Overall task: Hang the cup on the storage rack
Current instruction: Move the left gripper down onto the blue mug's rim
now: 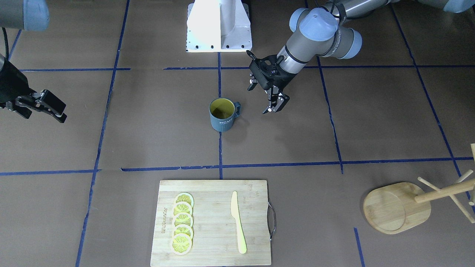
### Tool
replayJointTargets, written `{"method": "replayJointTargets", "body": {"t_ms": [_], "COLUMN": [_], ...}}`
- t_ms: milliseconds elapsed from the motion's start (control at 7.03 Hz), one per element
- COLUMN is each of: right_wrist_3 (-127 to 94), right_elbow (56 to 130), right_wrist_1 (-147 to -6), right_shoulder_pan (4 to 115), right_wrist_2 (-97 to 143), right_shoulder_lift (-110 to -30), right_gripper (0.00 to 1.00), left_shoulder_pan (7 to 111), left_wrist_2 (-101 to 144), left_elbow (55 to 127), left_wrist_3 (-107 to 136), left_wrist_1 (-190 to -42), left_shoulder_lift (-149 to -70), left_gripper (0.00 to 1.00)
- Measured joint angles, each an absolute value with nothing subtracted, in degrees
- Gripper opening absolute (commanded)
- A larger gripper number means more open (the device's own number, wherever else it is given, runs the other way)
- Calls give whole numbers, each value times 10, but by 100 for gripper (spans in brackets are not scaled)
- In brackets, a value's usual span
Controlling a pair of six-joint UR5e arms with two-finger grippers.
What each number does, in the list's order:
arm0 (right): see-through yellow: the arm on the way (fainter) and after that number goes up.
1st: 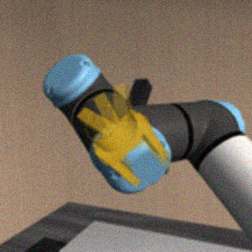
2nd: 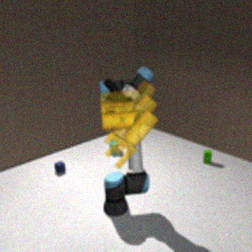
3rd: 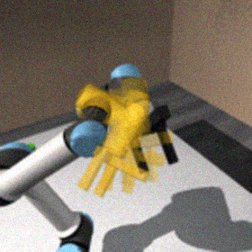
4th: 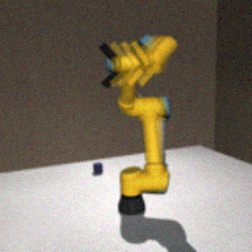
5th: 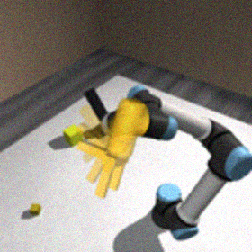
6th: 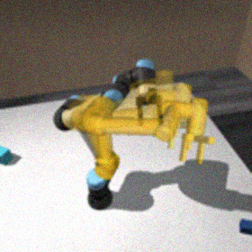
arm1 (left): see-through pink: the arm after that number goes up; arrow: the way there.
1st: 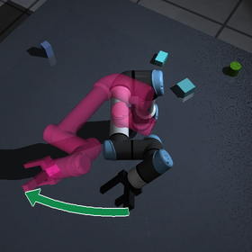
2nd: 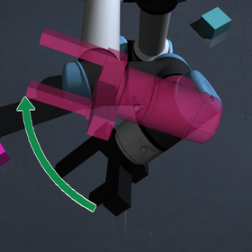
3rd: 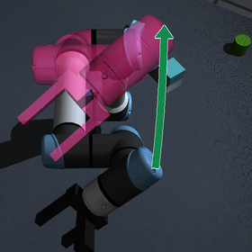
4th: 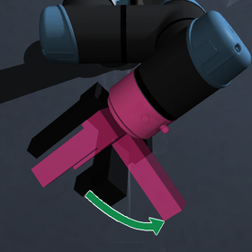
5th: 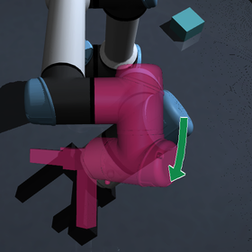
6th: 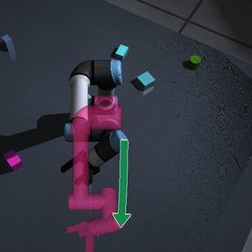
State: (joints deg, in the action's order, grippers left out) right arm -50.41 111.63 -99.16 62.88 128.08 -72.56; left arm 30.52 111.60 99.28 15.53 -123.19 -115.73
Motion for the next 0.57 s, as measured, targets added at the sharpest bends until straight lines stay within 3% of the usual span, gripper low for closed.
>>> {"method": "replayJointTargets", "body": {"t_ms": [569], "right_wrist_3": [-504], "right_elbow": [1117], "right_wrist_1": [-992], "right_shoulder_pan": [632], "right_wrist_2": [1281], "right_shoulder_lift": [-722], "right_gripper": [100], "left_shoulder_pan": [261], "left_wrist_2": [1052], "left_elbow": [922], "left_wrist_3": [153], "left_wrist_1": [-1303], "left_shoulder_lift": [-1182], "left_gripper": [100]}}
